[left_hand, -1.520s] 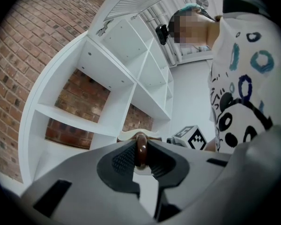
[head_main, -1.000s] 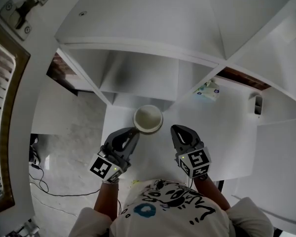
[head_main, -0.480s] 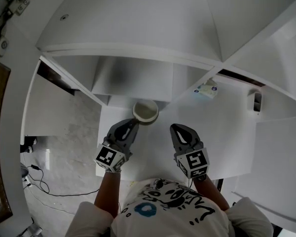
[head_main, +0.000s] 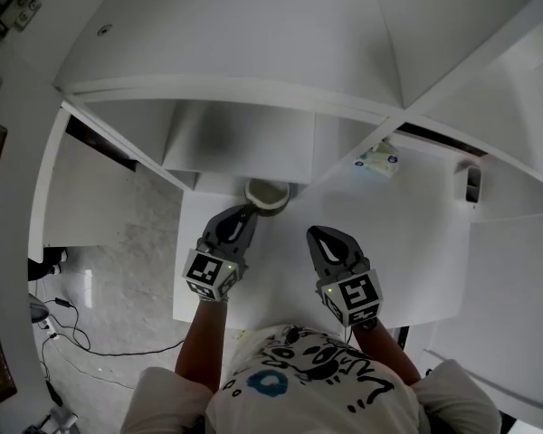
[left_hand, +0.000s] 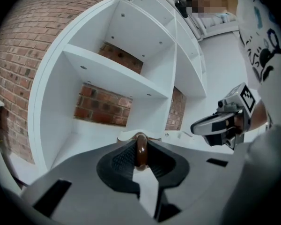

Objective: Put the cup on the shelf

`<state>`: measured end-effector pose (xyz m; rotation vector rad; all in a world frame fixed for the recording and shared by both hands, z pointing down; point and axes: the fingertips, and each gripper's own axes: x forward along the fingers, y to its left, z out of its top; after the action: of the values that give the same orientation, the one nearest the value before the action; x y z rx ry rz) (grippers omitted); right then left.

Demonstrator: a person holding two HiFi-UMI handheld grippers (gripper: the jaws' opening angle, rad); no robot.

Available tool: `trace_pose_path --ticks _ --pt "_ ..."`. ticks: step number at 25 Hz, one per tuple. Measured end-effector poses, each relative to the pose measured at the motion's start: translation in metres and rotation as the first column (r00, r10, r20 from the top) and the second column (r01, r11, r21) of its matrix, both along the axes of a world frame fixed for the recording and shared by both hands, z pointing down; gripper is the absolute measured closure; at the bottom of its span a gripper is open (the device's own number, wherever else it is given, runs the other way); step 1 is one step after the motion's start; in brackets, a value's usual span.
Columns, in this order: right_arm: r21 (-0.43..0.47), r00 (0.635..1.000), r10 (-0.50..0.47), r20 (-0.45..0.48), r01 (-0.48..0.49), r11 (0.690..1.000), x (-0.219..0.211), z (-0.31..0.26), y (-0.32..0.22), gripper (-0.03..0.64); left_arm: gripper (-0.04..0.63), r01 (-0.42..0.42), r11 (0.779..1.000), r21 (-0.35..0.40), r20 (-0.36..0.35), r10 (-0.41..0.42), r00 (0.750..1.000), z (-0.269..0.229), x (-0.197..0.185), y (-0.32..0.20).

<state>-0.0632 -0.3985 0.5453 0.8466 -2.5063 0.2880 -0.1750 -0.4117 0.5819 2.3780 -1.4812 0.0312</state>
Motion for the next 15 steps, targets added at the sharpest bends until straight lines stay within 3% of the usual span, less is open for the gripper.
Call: trace_pose_path --ticks 10,15 --pt "0.031 1.0 -0.02 -0.012 0.02 0.999 -0.002 0.0 0.003 0.589 0.535 0.065 0.997 -0.03 0.01 -0.065 0.998 0.019 0.0 -0.02" --pt "0.028 1.0 -0.024 0.005 0.023 0.999 -0.002 -0.002 0.005 0.589 0.535 0.053 0.998 -0.044 0.038 -0.051 0.998 0.027 0.001 -0.024"
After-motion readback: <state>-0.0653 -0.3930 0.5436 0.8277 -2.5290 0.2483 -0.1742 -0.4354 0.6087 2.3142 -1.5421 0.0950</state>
